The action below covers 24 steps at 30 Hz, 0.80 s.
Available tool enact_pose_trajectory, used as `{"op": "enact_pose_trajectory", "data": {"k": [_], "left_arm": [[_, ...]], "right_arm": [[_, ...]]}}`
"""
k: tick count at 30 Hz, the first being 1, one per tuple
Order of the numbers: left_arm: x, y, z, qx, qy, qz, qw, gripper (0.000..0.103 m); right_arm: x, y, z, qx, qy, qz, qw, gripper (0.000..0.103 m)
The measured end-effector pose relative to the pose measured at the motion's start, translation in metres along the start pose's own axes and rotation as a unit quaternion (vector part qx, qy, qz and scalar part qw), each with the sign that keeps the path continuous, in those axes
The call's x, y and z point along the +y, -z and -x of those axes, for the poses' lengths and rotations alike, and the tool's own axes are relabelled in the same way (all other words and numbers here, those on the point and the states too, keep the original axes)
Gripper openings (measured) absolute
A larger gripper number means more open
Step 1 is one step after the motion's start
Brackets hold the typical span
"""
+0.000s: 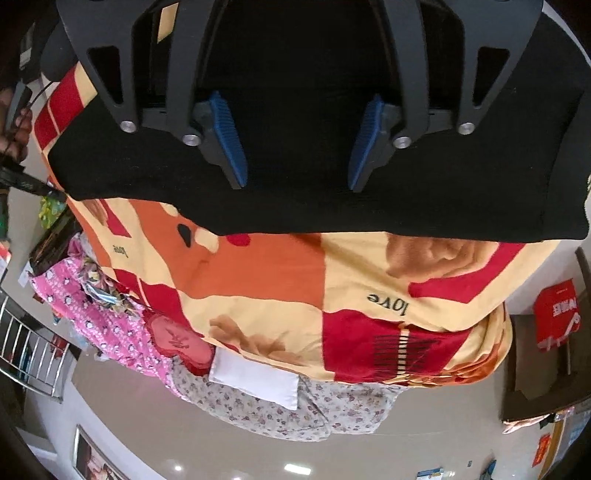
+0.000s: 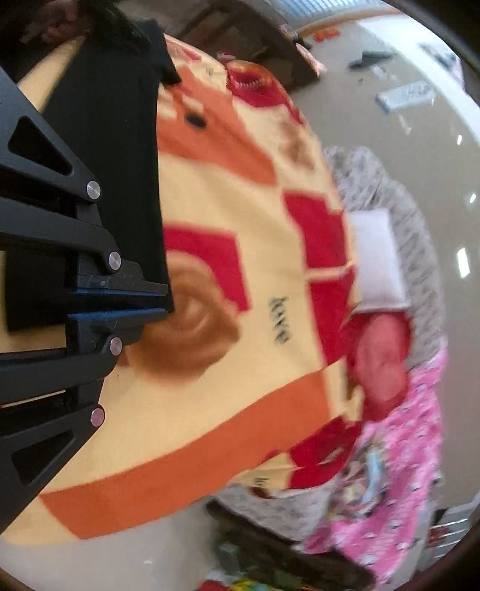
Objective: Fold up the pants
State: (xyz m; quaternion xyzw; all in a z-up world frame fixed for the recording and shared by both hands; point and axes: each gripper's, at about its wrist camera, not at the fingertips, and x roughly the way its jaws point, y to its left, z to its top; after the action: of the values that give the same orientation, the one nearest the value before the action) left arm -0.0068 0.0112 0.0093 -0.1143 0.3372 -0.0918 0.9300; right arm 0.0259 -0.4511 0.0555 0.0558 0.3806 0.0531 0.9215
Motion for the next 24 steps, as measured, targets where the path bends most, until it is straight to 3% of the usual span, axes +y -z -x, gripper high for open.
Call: {"op": "enact_pose_trajectory", "data": {"k": [2, 5, 6, 7, 9, 11, 12, 15, 20, 24], "left_arm": [[-0.003, 0.000, -0.001, 0.001, -0.002, -0.007, 1.0000, 0.062], [-0.006, 0.001, -0.001, 0.002, -0.003, -0.014, 0.9999, 0.067], [-0.006, 0.001, -0.002, 0.002, 0.001, -0.012, 0.9999, 0.069], [-0.006, 0.001, -0.002, 0.001, 0.004, -0.011, 0.9999, 0.071], [-0.007, 0.001, -0.002, -0.002, 0.012, -0.007, 0.9999, 0.076], [-0.007, 0.002, -0.003, -0.005, 0.018, -0.005, 0.9998, 0.080], [-0.008, 0.003, -0.003, -0.008, 0.016, -0.006, 0.9998, 0.080], [-0.009, 0.005, -0.002, -0.009, 0.014, -0.009, 0.9998, 0.080], [-0.012, 0.006, -0.001, -0.009, 0.014, -0.009, 0.9998, 0.080], [-0.010, 0.006, 0.000, -0.011, 0.017, -0.006, 0.9998, 0.080]], "right_arm": [[0.025, 0.013, 0.011, 0.008, -0.029, 0.040, 0.999, 0.005], [0.039, 0.044, 0.000, 0.072, 0.007, 0.085, 0.994, 0.006], [0.037, 0.051, -0.001, 0.064, 0.004, 0.083, 0.994, 0.006], [0.035, 0.053, 0.004, 0.046, -0.005, 0.079, 0.996, 0.014], [0.027, 0.052, -0.001, 0.057, -0.022, 0.056, 0.997, 0.017], [0.023, 0.050, -0.004, 0.068, -0.054, 0.033, 0.996, 0.036], [0.025, 0.050, -0.005, 0.071, -0.065, 0.032, 0.995, 0.040], [0.038, 0.051, 0.004, 0.081, -0.049, 0.048, 0.994, 0.040], [0.014, 0.051, 0.058, 0.012, -0.029, -0.043, 0.999, 0.040], [-0.010, 0.071, 0.060, 0.017, -0.013, -0.115, 0.993, 0.040]]}}
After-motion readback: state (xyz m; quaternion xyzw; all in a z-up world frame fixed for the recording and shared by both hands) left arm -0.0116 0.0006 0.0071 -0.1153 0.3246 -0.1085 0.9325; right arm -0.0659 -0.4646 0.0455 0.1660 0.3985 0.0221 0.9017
